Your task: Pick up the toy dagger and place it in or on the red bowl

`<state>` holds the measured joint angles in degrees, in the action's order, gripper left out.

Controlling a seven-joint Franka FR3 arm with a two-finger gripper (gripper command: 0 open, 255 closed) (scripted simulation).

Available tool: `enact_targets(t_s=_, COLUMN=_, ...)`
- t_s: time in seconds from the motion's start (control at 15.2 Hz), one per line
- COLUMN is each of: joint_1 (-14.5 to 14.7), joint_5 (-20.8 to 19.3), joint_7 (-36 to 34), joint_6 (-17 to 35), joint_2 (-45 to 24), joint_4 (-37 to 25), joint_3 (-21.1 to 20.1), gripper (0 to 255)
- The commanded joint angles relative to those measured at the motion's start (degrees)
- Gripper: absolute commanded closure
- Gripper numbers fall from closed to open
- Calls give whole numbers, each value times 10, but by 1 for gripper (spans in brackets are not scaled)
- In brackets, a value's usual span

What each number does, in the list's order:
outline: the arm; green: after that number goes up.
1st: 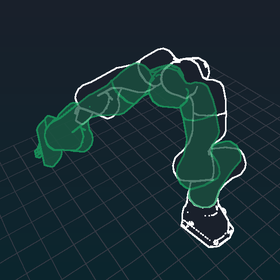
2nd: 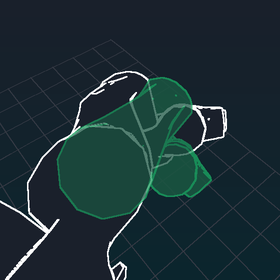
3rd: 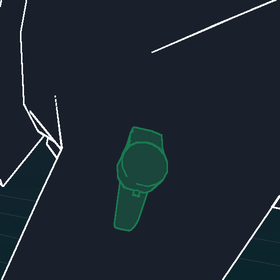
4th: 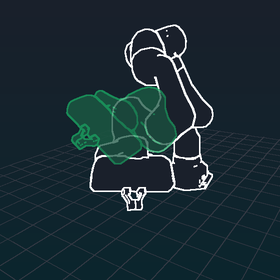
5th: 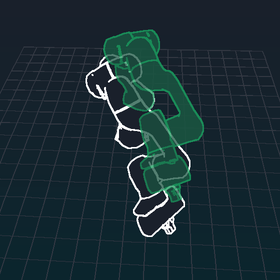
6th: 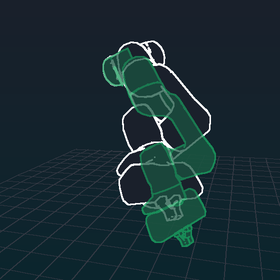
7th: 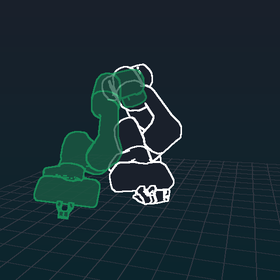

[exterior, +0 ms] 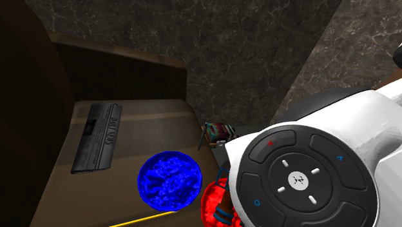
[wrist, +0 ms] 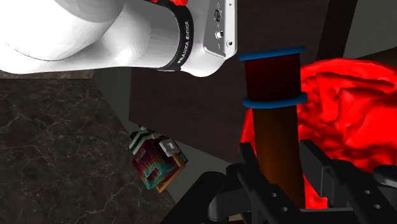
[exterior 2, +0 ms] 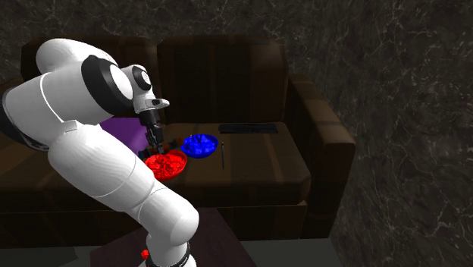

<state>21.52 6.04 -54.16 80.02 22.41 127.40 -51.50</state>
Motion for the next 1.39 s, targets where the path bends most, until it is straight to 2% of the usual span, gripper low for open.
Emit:
enact_targets(t_s=0.0, joint_1=-2, joint_5=-1, joint_7=-4, joint_6=14, joint_2=-6, joint_4=9, joint_3=-5, gripper=255)
enact_targets(t_s=0.46, joint_1=-2, joint_5=-1, joint_7=-4, joint_6=14, joint_2=-6, joint_4=9, joint_3=-5, gripper=255)
enact_targets(t_s=0.53, joint_1=-2, joint_5=-1, joint_7=-4, joint_6=14, joint_2=-6, joint_4=9, joint_3=-5, gripper=0)
enact_targets(t_s=0.86, joint_1=-2, joint_5=-1, joint_7=-4, joint_6=14, joint_2=-6, joint_4=9, joint_3=-5, gripper=0)
enact_targets(t_s=1.12, joint_1=-21, joint_5=-23, joint_7=-32, joint_6=-46, joint_2=-56, joint_4=-89, joint_3=-27, gripper=0)
enact_targets(t_s=1.32, joint_1=-21, joint_5=-23, joint_7=-33, joint_6=-46, joint_2=-56, joint_4=-89, joint_3=-27, gripper=0)
